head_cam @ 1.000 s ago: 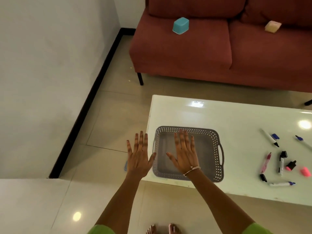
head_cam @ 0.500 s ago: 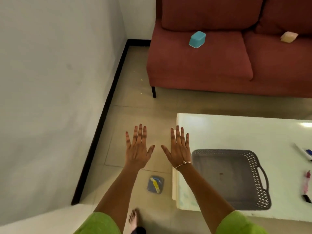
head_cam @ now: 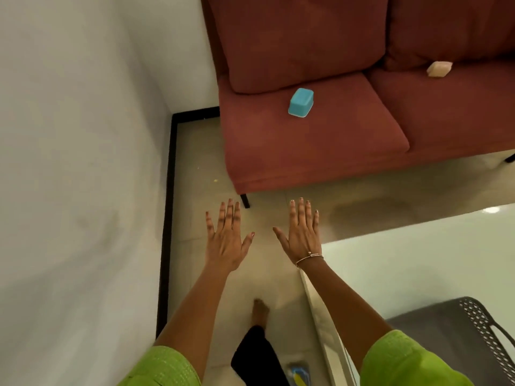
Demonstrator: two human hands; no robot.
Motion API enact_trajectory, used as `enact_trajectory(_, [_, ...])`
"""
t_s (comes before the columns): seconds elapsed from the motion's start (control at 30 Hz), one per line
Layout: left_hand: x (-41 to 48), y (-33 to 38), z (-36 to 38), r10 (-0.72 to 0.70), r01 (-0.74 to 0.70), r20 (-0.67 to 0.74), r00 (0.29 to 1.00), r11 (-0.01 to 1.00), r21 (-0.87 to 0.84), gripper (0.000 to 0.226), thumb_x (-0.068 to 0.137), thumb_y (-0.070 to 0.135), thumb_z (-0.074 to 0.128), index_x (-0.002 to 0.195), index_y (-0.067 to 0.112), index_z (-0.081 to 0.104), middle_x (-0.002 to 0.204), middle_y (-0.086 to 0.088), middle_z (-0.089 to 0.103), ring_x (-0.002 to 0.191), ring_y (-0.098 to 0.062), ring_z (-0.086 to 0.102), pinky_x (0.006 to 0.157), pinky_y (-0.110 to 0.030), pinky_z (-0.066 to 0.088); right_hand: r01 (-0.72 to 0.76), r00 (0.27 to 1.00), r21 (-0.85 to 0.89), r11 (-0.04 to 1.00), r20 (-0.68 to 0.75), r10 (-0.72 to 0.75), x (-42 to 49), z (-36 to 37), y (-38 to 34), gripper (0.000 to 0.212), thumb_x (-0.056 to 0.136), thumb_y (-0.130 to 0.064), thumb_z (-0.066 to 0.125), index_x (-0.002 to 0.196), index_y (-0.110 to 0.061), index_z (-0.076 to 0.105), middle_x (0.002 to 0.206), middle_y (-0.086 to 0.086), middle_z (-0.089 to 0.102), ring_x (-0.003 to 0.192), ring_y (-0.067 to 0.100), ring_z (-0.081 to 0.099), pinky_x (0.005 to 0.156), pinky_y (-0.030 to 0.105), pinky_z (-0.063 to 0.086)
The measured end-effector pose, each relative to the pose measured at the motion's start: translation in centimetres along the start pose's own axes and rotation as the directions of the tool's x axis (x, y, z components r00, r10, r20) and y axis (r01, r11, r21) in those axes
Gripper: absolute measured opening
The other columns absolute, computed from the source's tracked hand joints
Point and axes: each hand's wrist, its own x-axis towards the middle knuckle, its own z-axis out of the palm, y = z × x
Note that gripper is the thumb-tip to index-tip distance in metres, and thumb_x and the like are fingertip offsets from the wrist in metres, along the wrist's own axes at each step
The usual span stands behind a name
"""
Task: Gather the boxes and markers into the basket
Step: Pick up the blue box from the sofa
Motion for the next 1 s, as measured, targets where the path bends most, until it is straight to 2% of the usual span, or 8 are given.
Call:
enact_trajectory(0.13, [11.6,-1.3,-0.5,0.051,-0.050,0.013,0.999,0.998,-0.044,0.077,0.091,0.056,0.020,0.144,0.014,-0.017,0.157,-0.006,-0.012,0.145,-0.022,-0.011,0.113,-0.052,-0.013,-0.061,0.998,0.025,0.998,-0.014,0.062,10.7,0.4,-0.1,0.081,0.086,-0.064,0.012,0.146,-0.009,0.007,0.155,0.017,0.011,0.144,0.031,0.003,0.116,0.047,0.004])
enact_trajectory(0.37, [30.6,-1.2,-3.4,0.156,-0.154,0.019,0.988,0.983,-0.098,0.081,0.080,0.059,0.003,0.145,0.013,-0.013,0.157,-0.006,-0.011,0.144,-0.021,-0.014,0.114,-0.052,-0.013,-0.201,0.978,0.110,0.973,-0.029,0.205,27.9,-2.4,0.9,0.084,0.082,-0.065,0.014,0.145,-0.009,0.010,0.153,0.019,0.017,0.143,0.033,0.011,0.117,0.046,0.012])
enact_trajectory(0.47, [39.2,-0.9,-3.4,0.200,-0.200,0.005,0.980,0.977,-0.070,0.078,0.085,0.058,0.008,0.146,0.012,-0.011,0.158,-0.006,-0.008,0.144,-0.021,-0.013,0.115,-0.053,-0.010,-0.262,0.962,0.148,0.954,-0.038,0.270,35.7,-2.8,2.4,0.085,0.081,-0.065,0.012,0.144,-0.007,0.015,0.151,0.020,0.023,0.141,0.033,0.019,0.116,0.046,0.018])
enact_trajectory(0.67, [55.0,0.4,-0.1,0.275,-0.272,0.063,0.959,0.961,-0.052,0.075,0.092,0.053,0.019,0.145,0.012,-0.013,0.157,-0.006,-0.012,0.144,-0.021,-0.015,0.116,-0.053,-0.010,-0.393,0.916,0.230,0.890,0.015,0.400,50.9,0.1,6.5,0.066,0.091,-0.051,0.037,0.137,-0.004,0.029,0.137,0.020,0.043,0.126,0.035,0.040,0.105,0.044,0.034])
enact_trajectory(0.73, [59.1,1.1,1.8,0.290,-0.286,0.095,0.952,0.957,-0.050,0.074,0.092,0.052,0.019,0.146,0.013,-0.012,0.157,-0.006,-0.011,0.144,-0.021,-0.015,0.116,-0.052,-0.010,-0.507,0.843,0.414,0.756,0.054,0.535,54.9,1.5,8.0,0.061,0.089,-0.049,0.043,0.129,-0.003,0.040,0.123,0.019,0.053,0.114,0.035,0.049,0.093,0.042,0.041])
enact_trajectory(0.83, [63.3,1.9,4.4,0.307,-0.303,0.133,0.942,0.952,-0.045,0.076,0.084,0.055,0.004,0.145,0.013,-0.011,0.158,-0.006,-0.009,0.144,-0.020,-0.014,0.115,-0.051,-0.011,-0.648,0.611,0.694,0.314,0.227,0.759,59.2,2.6,10.0,0.059,0.084,-0.044,0.059,0.118,0.002,0.044,0.120,0.021,0.055,0.112,0.038,0.051,0.089,0.040,0.041])
enact_trajectory(0.9, [65.6,2.5,5.8,0.327,-0.323,0.158,0.932,0.945,-0.050,0.073,0.089,0.053,0.010,0.146,0.014,-0.011,0.158,-0.006,-0.009,0.144,-0.021,-0.014,0.115,-0.052,-0.010,-0.699,0.464,0.710,0.086,0.359,0.810,61.6,3.5,11.4,0.068,0.078,-0.046,0.066,0.116,0.005,0.044,0.121,0.023,0.054,0.110,0.039,0.052,0.090,0.042,0.042])
enact_trajectory(1.0, [67.4,3.1,7.0,0.317,-0.303,0.174,0.932,0.948,-0.099,0.071,0.094,0.049,0.021,0.145,0.014,-0.011,0.158,-0.006,-0.008,0.144,-0.021,-0.014,0.115,-0.051,-0.010,-0.760,0.382,0.650,0.014,0.429,0.818,63.7,4.7,13.0,0.074,0.068,-0.050,0.073,0.111,0.006,0.049,0.116,0.022,0.058,0.104,0.039,0.057,0.088,0.044,0.048])
